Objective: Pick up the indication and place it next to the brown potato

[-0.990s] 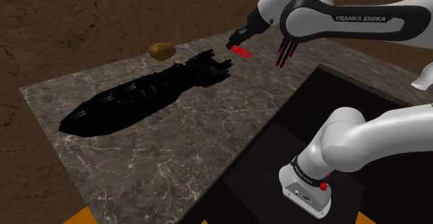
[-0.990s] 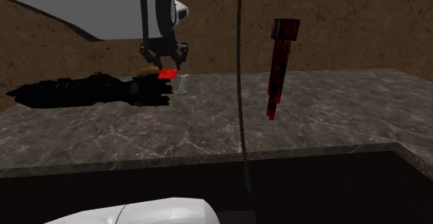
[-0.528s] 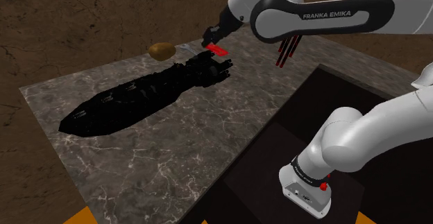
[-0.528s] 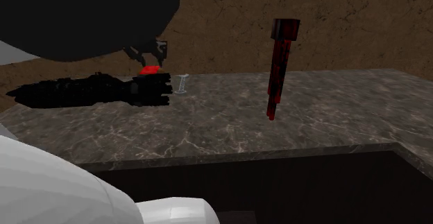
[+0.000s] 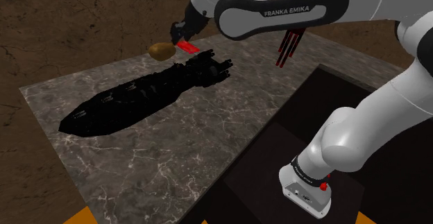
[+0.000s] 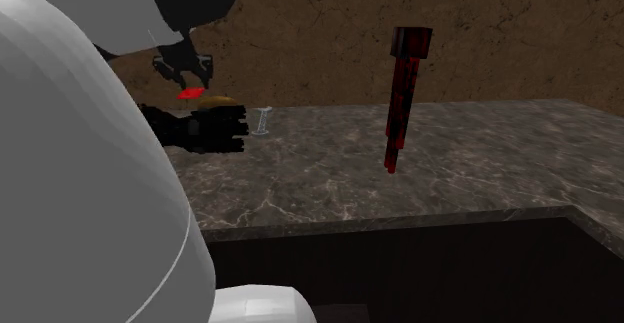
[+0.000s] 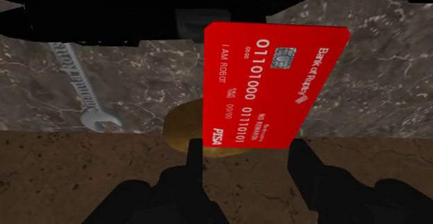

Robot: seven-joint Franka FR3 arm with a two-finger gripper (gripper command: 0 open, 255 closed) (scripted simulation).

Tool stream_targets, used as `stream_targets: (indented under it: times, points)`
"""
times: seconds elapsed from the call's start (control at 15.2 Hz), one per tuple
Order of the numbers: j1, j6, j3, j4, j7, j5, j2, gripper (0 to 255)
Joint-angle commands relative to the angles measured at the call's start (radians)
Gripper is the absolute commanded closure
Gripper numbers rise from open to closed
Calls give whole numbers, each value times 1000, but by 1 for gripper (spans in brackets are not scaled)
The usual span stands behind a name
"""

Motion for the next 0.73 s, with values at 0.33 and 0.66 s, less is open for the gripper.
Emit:
stream_targets:
  times: [0.33,0.66]
  points:
    - [9,-1,44,128,101,-82,143,255]
    - [6,61,44,78,128,-108,158,255]
